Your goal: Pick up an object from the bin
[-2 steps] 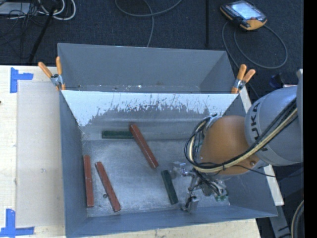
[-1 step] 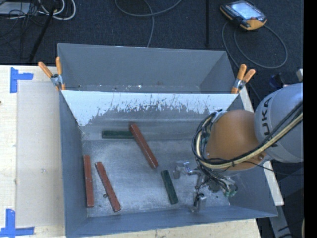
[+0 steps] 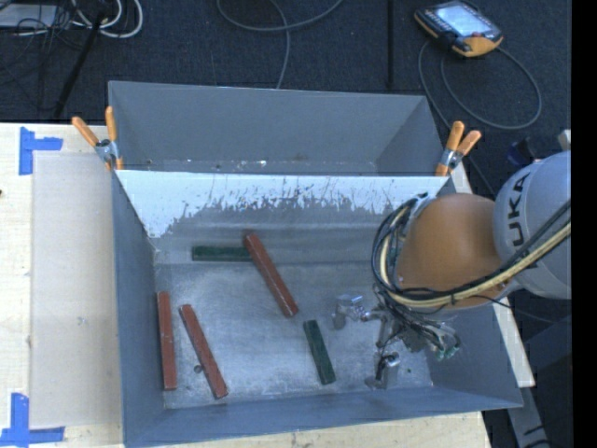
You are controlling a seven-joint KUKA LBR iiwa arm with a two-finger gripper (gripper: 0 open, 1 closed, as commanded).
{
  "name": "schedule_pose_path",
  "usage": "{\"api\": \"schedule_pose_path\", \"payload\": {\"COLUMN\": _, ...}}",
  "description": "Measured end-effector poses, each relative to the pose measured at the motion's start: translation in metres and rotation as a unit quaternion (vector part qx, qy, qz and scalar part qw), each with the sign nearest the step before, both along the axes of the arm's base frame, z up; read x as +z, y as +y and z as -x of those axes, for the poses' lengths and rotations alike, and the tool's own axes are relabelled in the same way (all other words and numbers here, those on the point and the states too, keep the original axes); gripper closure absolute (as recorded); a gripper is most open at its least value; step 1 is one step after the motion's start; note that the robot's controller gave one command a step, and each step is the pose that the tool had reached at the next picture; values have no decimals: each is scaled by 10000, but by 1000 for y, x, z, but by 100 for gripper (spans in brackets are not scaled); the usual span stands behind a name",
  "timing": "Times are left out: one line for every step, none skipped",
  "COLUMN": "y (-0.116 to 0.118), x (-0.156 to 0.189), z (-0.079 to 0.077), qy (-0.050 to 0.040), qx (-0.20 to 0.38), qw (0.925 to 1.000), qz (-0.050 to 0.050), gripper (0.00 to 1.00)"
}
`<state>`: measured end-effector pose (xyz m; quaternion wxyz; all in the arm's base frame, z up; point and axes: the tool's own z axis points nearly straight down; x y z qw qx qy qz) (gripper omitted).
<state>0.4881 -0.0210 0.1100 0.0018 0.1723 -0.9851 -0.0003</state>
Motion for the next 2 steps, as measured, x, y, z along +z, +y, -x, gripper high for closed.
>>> {"api": "schedule_pose_path", "payload": {"y": 19, "x": 14, "z": 0, "qy": -21, "qx": 530, "qw": 9986, "qz": -5, "gripper": 0}}
{"api": "schedule_pose_path", "payload": {"y": 24, "x": 15, "z": 1, "qy": -19, "qx": 582, "qw": 9983, "qz": -4, "gripper": 0}}
